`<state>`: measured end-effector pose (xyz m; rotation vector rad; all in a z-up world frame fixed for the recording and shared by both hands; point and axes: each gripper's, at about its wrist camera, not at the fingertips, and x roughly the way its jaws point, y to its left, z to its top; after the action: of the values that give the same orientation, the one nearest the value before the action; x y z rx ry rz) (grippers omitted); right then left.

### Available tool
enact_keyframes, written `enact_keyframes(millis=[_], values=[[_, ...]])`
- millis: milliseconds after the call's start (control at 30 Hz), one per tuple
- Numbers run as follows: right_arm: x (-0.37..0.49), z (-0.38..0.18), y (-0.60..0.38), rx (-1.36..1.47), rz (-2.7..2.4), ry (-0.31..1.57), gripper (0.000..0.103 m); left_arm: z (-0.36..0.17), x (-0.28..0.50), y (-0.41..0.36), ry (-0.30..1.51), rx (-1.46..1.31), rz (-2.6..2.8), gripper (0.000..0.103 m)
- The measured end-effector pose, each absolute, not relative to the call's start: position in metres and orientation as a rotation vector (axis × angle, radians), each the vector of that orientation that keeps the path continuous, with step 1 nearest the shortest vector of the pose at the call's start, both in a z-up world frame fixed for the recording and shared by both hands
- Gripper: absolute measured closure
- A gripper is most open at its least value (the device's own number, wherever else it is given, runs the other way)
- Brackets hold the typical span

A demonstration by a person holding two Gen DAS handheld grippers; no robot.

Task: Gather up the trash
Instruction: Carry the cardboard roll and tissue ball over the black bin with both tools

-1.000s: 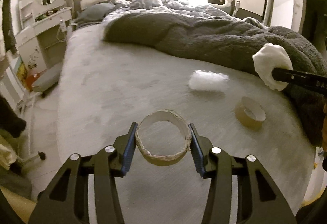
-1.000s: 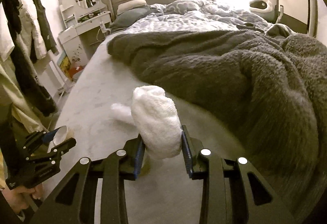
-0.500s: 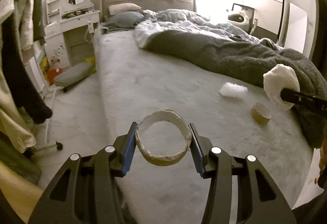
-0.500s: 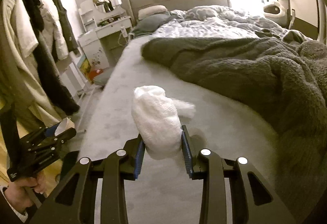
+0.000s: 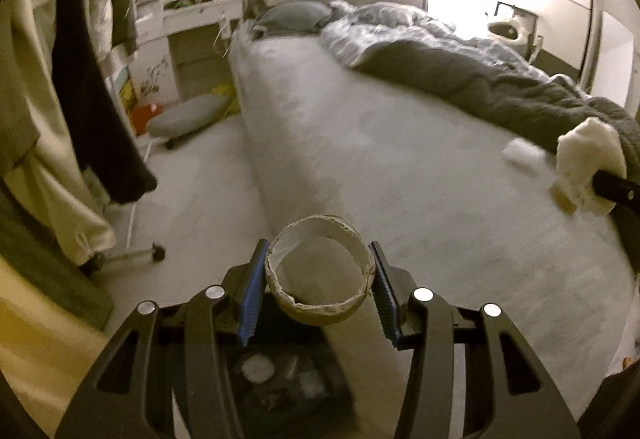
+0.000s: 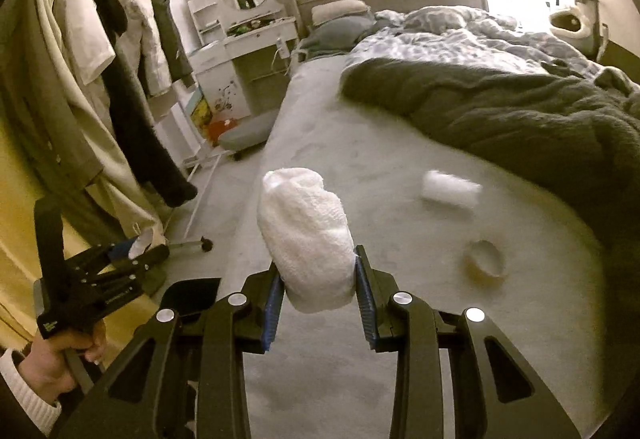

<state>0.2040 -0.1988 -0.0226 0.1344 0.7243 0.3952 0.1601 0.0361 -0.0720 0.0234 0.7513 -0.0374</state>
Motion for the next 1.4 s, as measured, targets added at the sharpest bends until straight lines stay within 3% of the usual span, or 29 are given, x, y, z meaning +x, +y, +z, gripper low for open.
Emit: enact_keyframes(millis=[700,1167,1400], values=[[0.214,-0.041,-0.071,0.054,0.567,0.794,0.069,-0.191,0.154,0.124,1.120,-0.020,0.101,0.051],[0.210,-0.069,0.004,-0.024,0.673,0.894,0.069,-0.253,0.135,0.154,1.344,-0.190,0.047,0.051],[0.216,-0.086,0.026,-0.047,0.690,0.950,0.069,-0.272,0.133,0.154,1.403,-0.210,0.023,0.045]])
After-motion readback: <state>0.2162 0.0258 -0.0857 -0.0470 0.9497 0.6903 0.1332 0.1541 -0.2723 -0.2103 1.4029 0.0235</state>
